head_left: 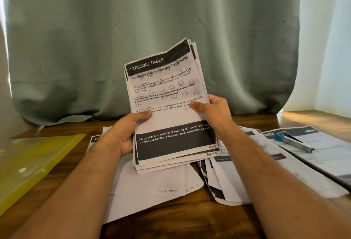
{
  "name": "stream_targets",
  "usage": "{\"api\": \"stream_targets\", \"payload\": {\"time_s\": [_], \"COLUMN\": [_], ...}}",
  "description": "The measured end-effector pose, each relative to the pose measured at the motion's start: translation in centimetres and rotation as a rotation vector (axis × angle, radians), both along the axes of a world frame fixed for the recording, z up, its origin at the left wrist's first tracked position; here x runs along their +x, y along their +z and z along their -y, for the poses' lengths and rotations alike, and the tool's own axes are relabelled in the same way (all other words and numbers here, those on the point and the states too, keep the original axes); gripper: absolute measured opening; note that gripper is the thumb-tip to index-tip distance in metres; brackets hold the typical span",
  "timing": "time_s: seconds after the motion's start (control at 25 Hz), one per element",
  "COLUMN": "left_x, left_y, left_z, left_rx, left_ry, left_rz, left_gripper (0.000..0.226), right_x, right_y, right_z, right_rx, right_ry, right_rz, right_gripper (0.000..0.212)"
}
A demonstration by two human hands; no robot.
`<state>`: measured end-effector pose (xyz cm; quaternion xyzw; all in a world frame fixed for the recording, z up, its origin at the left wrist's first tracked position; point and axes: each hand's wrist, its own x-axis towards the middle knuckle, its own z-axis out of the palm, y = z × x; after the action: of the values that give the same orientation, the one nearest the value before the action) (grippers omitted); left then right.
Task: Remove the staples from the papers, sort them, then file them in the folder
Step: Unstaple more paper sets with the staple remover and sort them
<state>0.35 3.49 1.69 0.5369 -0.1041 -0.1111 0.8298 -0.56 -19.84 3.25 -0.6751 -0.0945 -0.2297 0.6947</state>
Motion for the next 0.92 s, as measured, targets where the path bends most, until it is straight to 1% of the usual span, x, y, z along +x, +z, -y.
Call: {"api": "stream_targets", "payload": {"time_s": [0.04, 0.12, 0.2, 0.24, 0.32, 0.4, 0.48, 0.56, 0.68, 0.76, 0.84, 0.92], "left_x": [0.0, 0.3, 0.7, 0.7, 0.2, -0.3, -0.4, -0.5, -0.8, -0.9, -0.8, -0.5], "left_y": [-0.1, -0.2, 0.1, 0.3, 0.9, 1.4, 1.8, 1.9, 1.9, 1.8, 1.7, 1.6], "left_z": [0.1, 0.2, 0.1, 0.2, 0.7, 1.1, 1.4, 1.3, 1.0, 0.8, 0.7, 0.8], "left_rx": [0.011, 0.021, 0.028, 0.034, 0.052, 0.056, 0.064, 0.071, 0.059, 0.049, 0.064, 0.11], "left_ry": [0.019, 0.139, 0.305, 0.361, 0.432, 0.484, 0.51, 0.52, 0.493, 0.443, 0.423, 0.445], "left_rz": [-0.012, 0.003, 0.102, 0.163, 0.273, 0.374, 0.456, 0.497, 0.487, 0.478, 0.463, 0.445], "left_gripper": [0.036, 0.037, 0.033, 0.029, 0.022, 0.02, 0.021, 0.02, 0.016, 0.021, 0.028, 0.026], "right_x": [-0.2, -0.7, -1.3, -1.4, -1.4, -1.4, -1.3, -1.3, -1.5, -1.6, -1.6, -1.4], "right_y": [0.0, 0.1, 0.3, 0.3, 0.4, 0.8, 1.2, 1.2, 0.8, 0.8, 1.0, 1.0], "right_z": [0.0, 0.2, -0.1, -0.3, -0.8, -1.2, -1.4, -1.5, -1.5, -1.1, -0.7, -0.6], "right_rx": [0.0, 0.022, -0.026, -0.076, -0.129, -0.144, -0.145, -0.142, -0.121, -0.057, 0.011, -0.005], "right_ry": [0.006, 0.087, 0.178, 0.181, 0.113, 0.021, -0.024, -0.026, -0.011, -0.002, 0.013, 0.0], "right_rz": [-0.011, -0.072, -0.162, -0.18, -0.119, -0.023, 0.035, 0.052, 0.042, 0.039, 0.04, 0.049], "right_gripper": [0.029, 0.029, 0.028, 0.025, 0.016, 0.013, 0.019, 0.022, 0.025, 0.03, 0.03, 0.027]}}
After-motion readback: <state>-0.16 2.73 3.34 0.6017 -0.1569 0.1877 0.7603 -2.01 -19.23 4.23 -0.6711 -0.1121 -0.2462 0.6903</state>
